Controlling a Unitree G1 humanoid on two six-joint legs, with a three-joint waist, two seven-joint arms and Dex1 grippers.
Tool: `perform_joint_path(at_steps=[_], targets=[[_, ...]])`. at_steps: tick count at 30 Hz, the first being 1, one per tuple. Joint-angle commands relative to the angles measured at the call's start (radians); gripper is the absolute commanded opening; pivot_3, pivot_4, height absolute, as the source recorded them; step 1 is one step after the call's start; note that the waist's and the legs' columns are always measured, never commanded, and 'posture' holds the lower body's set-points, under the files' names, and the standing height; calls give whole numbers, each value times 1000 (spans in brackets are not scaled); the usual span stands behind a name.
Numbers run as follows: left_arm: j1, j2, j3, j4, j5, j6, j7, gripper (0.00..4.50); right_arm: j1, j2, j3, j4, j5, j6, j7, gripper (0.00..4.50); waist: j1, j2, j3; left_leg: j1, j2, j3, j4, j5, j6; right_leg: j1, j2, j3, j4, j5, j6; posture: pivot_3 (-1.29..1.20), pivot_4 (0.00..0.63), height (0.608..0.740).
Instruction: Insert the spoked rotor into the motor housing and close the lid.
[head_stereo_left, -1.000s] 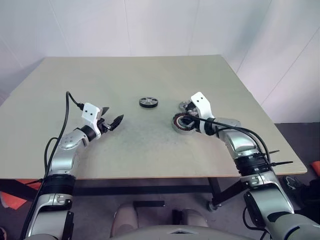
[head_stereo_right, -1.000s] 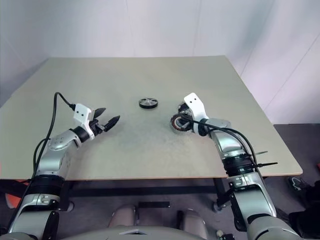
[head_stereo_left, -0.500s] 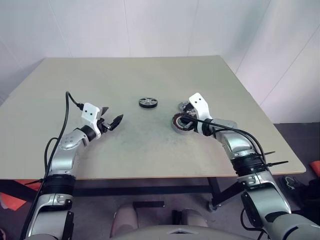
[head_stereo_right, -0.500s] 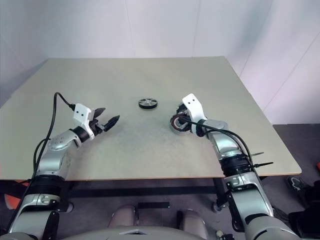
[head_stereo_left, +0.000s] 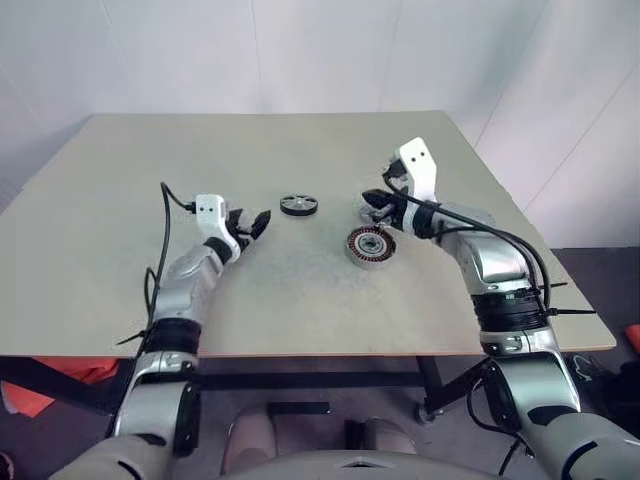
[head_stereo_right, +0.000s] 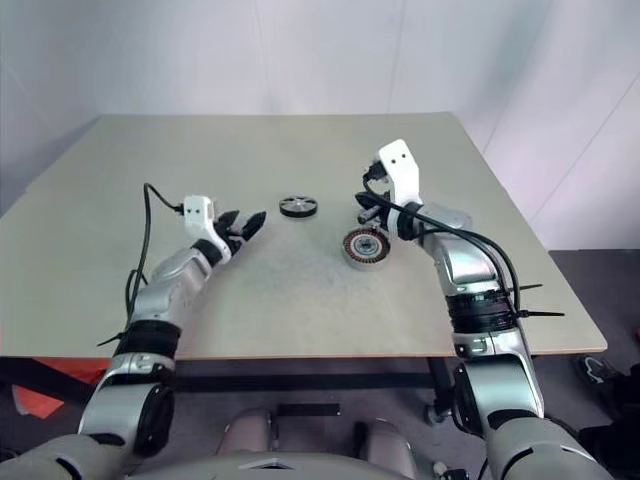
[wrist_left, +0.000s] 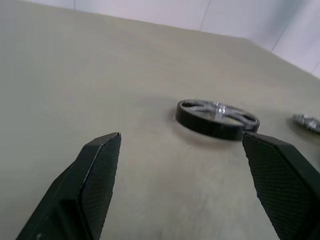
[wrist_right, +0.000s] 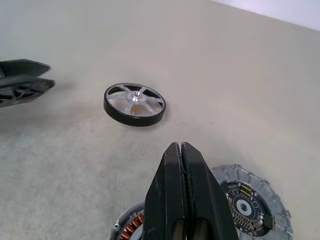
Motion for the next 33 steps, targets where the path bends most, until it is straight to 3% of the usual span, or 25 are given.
perform_joint_path(at_steps=[1, 7, 17, 33], targets=[[-89, -30, 57, 110, -58, 25, 20, 4060, -12, -14, -23, -22, 14, -1, -14, 7, 0, 0, 0, -1, 0, 0, 0, 0, -1, -1, 0, 0, 0, 0, 0, 0, 0, 740], [-231, -106, 183, 353, -161, 68, 51, 4060, -1, -18, -29, -44, 24, 2, -23, 7, 5, 0, 0, -2, -1, 0, 0, 1, -1, -1, 0, 0, -2, 0, 0, 0, 0, 740], [-361, -131, 317, 571, -250, 114, 89, 4060, 8, -27, -31, -45, 29, -4, -35, 7, 26, 0, 0, -1, -1, 0, 0, 0, 0, 2, -1, -1, -3, 0, 0, 0, 0, 740], [-509, -190, 363, 756, -224, 73, 183, 4060, 31, -34, -32, -80, 31, -5, -48, 7, 53, 0, 0, -2, -1, -1, -1, -2, 3, 5, -3, -2, -10, 1, 3, 0, 0, 740]])
